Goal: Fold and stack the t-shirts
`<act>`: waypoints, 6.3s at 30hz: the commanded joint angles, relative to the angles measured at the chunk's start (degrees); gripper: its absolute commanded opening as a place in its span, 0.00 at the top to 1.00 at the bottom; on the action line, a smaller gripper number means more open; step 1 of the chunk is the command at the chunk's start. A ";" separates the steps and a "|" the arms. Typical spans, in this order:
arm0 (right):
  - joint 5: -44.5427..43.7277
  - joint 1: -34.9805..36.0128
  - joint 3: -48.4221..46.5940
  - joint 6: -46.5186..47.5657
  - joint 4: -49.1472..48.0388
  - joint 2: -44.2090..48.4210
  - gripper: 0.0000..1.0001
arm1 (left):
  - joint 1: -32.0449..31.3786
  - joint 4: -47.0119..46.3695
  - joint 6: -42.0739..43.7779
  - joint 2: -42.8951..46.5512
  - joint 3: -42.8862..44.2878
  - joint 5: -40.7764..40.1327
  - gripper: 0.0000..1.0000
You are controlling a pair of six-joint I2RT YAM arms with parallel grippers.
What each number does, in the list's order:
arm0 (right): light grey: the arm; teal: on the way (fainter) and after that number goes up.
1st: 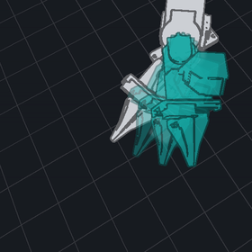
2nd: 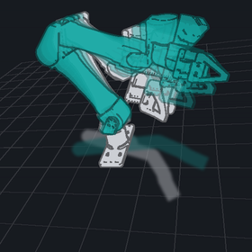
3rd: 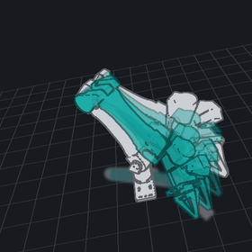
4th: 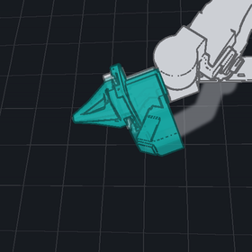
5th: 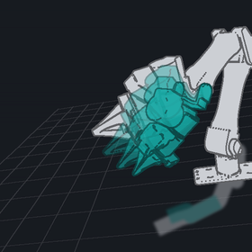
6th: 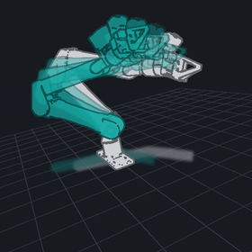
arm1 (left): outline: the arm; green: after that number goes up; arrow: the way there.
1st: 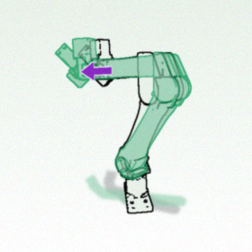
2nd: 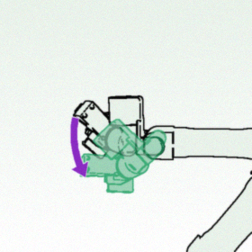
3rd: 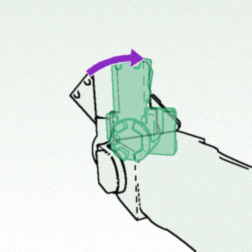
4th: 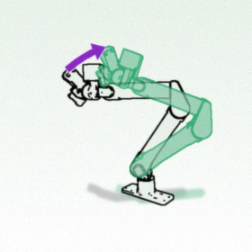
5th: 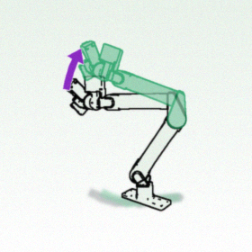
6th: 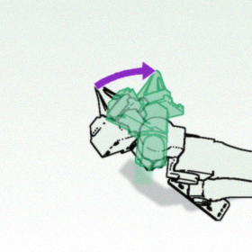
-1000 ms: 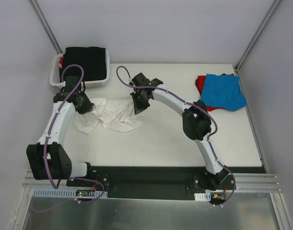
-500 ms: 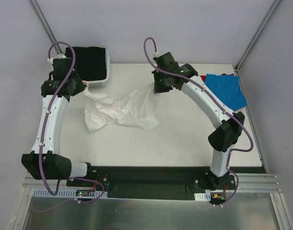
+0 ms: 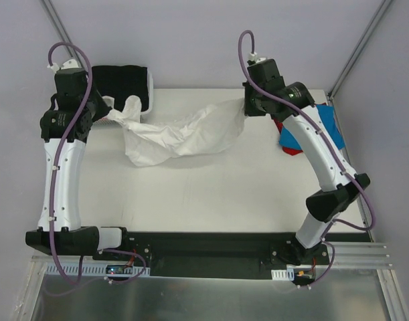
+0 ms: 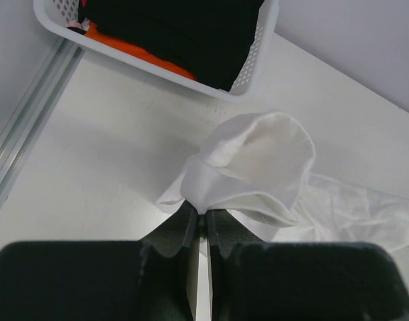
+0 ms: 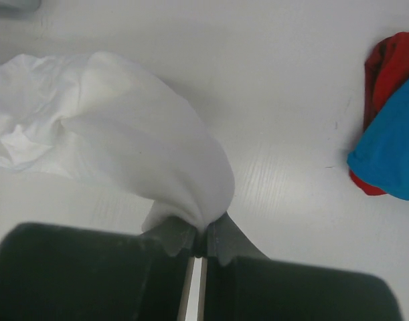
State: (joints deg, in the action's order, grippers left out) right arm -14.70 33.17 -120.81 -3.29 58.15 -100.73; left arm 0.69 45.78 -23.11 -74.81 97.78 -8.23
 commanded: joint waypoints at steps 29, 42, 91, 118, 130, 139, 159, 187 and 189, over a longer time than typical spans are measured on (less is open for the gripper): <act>-2.53 0.93 29.40 2.94 -11.39 41.65 0.99 | -0.51 5.29 2.98 34.01 -0.83 -2.24 0.95; -3.84 1.11 22.56 5.40 -2.70 48.95 0.99 | -0.51 13.19 6.06 41.23 5.92 2.17 0.98; -3.06 0.67 34.24 8.56 -0.84 46.78 0.99 | -0.51 8.72 1.06 36.23 -9.26 -8.12 1.00; 23.56 -16.47 8.59 -1.89 -13.95 -6.02 0.99 | -0.07 -23.63 -0.53 -6.65 -19.40 -10.94 0.86; 30.17 -18.05 3.04 -3.92 -13.59 -16.61 0.25 | -0.07 -23.37 0.09 -16.61 -8.65 -5.14 0.01; 35.97 -16.47 23.58 -6.82 -16.75 -0.80 0.29 | -3.32 -21.79 -2.89 -3.35 -24.99 4.62 0.35; 39.30 -10.76 45.14 -3.04 -20.45 2.99 0.33 | -6.75 -16.95 -6.68 2.38 -45.04 20.71 0.35; 36.67 -9.70 30.66 -1.89 -16.66 -10.09 0.99 | -6.66 -12.03 -5.98 -3.42 -46.27 25.37 1.00; 35.71 -9.61 27.58 -2.51 -16.93 -13.69 0.99 | -6.66 -12.12 -6.94 -4.55 -46.62 24.58 1.00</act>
State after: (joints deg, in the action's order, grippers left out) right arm 21.87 23.73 -87.37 -4.27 41.80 -110.13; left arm -5.93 32.36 -29.23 -79.59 52.53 17.34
